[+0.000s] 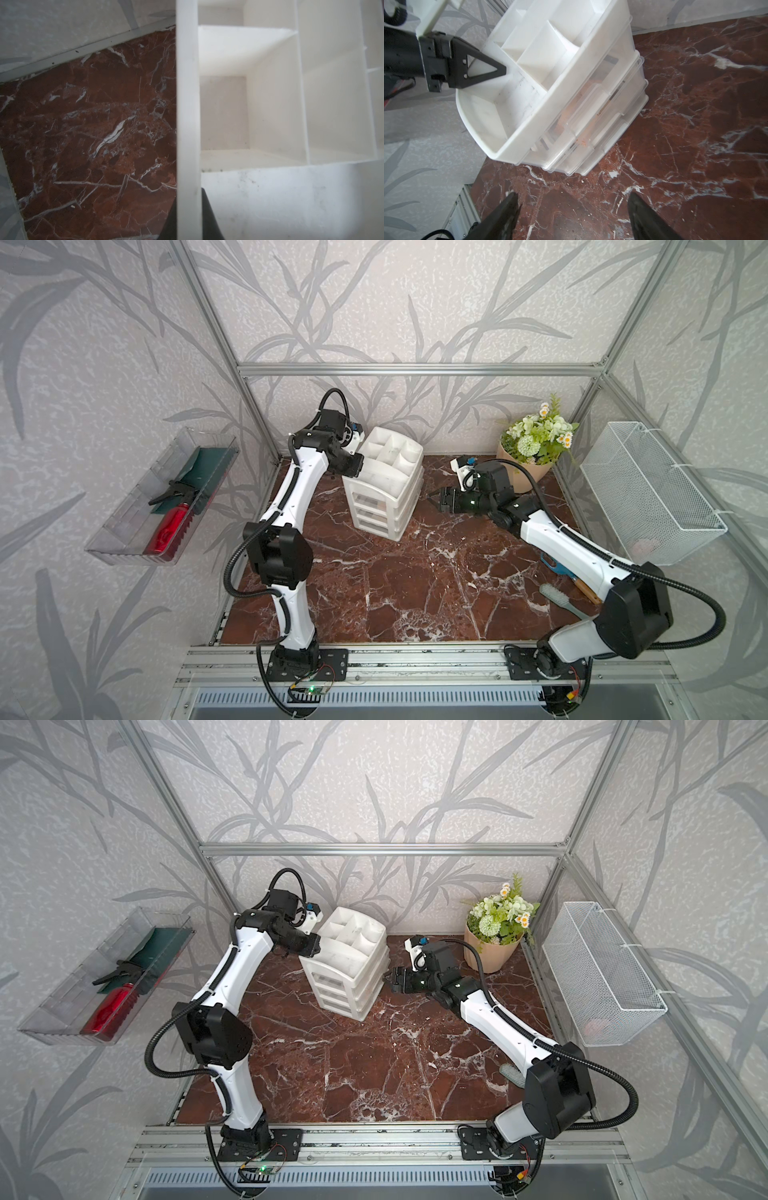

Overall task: Take the postcards out of the drawer
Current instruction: Adjust the storage box at the center of the board, then open the drawer in the storage box.

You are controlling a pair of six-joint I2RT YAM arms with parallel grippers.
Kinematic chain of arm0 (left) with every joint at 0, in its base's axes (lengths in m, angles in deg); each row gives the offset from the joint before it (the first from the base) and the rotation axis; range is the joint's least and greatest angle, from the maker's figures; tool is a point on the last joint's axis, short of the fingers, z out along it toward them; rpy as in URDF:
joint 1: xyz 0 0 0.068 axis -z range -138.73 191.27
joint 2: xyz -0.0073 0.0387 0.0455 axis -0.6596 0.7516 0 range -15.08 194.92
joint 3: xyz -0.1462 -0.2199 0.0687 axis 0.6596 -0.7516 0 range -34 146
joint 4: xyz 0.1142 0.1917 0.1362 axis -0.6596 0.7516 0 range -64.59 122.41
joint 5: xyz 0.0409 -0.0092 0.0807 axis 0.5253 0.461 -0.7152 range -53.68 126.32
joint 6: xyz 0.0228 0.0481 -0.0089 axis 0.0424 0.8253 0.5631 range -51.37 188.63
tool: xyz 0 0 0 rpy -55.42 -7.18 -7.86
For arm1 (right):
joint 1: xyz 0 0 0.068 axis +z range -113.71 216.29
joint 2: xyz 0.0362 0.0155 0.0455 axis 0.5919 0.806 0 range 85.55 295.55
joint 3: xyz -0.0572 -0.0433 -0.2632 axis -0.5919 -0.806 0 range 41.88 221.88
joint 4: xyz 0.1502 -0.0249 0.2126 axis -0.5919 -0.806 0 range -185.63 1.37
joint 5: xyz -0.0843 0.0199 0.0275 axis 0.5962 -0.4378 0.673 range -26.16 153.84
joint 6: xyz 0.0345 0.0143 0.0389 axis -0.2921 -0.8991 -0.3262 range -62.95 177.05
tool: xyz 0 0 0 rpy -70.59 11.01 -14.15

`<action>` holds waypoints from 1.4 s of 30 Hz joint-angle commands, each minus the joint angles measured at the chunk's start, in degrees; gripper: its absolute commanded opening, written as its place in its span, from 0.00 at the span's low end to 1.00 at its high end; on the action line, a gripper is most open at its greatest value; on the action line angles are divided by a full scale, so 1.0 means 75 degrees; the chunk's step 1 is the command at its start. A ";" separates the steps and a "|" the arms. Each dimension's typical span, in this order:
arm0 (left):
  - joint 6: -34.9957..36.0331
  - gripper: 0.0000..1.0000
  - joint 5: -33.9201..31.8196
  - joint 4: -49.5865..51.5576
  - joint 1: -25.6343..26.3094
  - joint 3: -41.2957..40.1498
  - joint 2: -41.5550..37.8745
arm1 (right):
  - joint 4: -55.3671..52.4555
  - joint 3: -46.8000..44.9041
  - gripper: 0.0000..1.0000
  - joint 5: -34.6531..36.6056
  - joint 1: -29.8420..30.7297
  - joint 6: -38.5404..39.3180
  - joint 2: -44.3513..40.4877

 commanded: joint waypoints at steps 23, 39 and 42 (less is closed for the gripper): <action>-0.1789 0.38 -0.0148 -0.0294 0.0175 -0.1770 -0.2088 | 0.0715 0.0302 0.79 -0.1097 -0.0055 -0.0470 0.0483; -0.1748 0.38 -0.0542 0.0369 0.0163 0.0846 -0.0661 | 0.0631 0.0306 0.80 -0.1051 -0.0072 -0.0406 0.0493; -0.1708 0.34 -0.0703 0.0627 0.0151 0.1405 -0.0202 | 0.0705 0.0306 0.80 -0.1062 -0.0086 -0.0438 0.0505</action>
